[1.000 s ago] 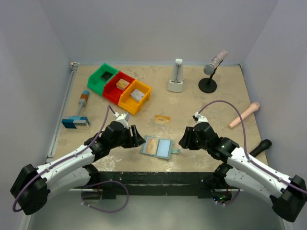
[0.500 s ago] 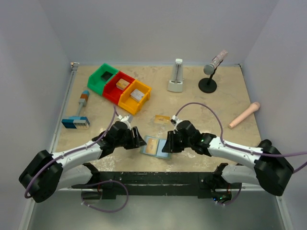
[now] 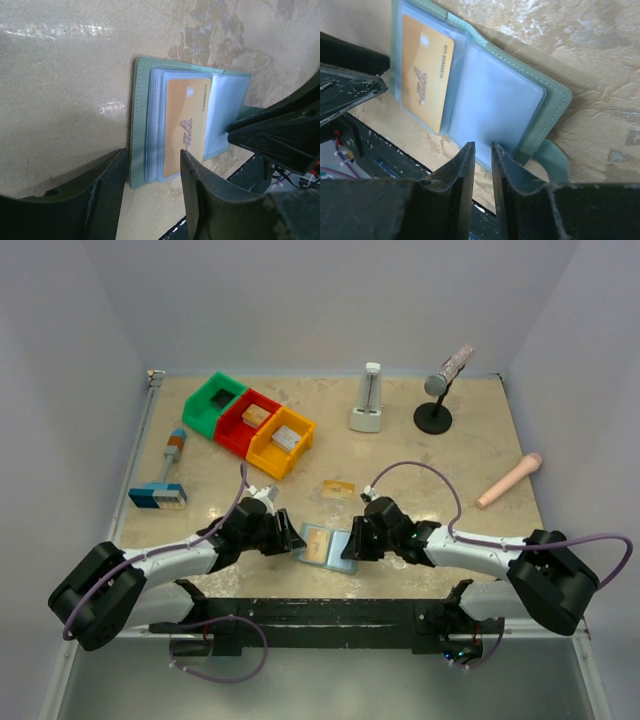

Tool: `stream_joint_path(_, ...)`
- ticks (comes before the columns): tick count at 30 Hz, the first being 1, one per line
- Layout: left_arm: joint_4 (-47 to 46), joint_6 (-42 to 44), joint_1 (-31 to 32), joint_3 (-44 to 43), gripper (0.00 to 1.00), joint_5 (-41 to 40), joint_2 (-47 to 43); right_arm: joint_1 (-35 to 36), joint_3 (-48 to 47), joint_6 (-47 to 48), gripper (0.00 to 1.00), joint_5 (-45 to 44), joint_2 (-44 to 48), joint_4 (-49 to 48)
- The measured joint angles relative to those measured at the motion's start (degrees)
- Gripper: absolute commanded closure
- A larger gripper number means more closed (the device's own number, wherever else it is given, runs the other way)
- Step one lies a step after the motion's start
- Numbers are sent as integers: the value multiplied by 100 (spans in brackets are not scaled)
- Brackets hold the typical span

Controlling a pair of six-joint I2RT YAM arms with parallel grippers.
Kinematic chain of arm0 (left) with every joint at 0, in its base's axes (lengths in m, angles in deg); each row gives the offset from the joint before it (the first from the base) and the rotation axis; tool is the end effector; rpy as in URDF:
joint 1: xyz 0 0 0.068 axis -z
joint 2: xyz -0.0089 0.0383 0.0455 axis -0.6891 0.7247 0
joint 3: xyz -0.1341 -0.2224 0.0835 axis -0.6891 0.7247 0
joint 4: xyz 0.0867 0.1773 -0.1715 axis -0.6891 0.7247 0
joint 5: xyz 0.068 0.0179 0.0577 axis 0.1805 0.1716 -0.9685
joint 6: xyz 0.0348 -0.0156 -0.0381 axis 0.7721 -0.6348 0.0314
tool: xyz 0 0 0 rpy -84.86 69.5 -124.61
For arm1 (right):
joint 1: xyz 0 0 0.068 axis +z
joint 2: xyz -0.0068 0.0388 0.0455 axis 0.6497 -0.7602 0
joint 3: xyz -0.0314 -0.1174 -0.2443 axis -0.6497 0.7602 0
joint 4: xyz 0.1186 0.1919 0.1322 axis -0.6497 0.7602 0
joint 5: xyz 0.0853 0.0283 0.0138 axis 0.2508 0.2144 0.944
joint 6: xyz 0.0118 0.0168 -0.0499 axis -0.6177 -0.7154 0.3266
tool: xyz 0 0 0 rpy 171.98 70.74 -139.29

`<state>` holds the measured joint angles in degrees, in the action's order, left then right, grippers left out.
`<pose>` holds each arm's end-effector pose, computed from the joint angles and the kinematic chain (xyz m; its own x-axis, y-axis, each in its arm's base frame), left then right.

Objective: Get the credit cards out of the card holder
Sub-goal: Remove the credit card from the card holder.

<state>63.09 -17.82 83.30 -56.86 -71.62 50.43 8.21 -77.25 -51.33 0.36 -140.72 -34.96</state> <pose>0.1559 -0.1386 0.1368 -0.8996 -0.2651 -0.3470 0.0378 0.7443 -0.6667 0.1480 0.1767 0.1519 -0.9369 0.1019 -0.3345 -0.1253 0.7952 0.5932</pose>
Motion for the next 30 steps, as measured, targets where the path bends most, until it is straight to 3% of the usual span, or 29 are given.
stream_joint_path(13, -678, -214, 68, 354, 53, 197, 0, -125, 17, -87, 75, -175, -157, -9)
stream_joint_path(18, -654, -238, 195, 363, 53, 238, -4, -232, 17, -4, 68, -389, 116, 295)
stream_joint_path(22, -328, -234, 203, 389, 50, 179, -275, -251, 4, 144, 63, -485, 588, 601)
stream_joint_path(30, 872, -188, 190, 407, 51, -367, -1661, -52, -208, 323, 64, -422, 1032, 636)
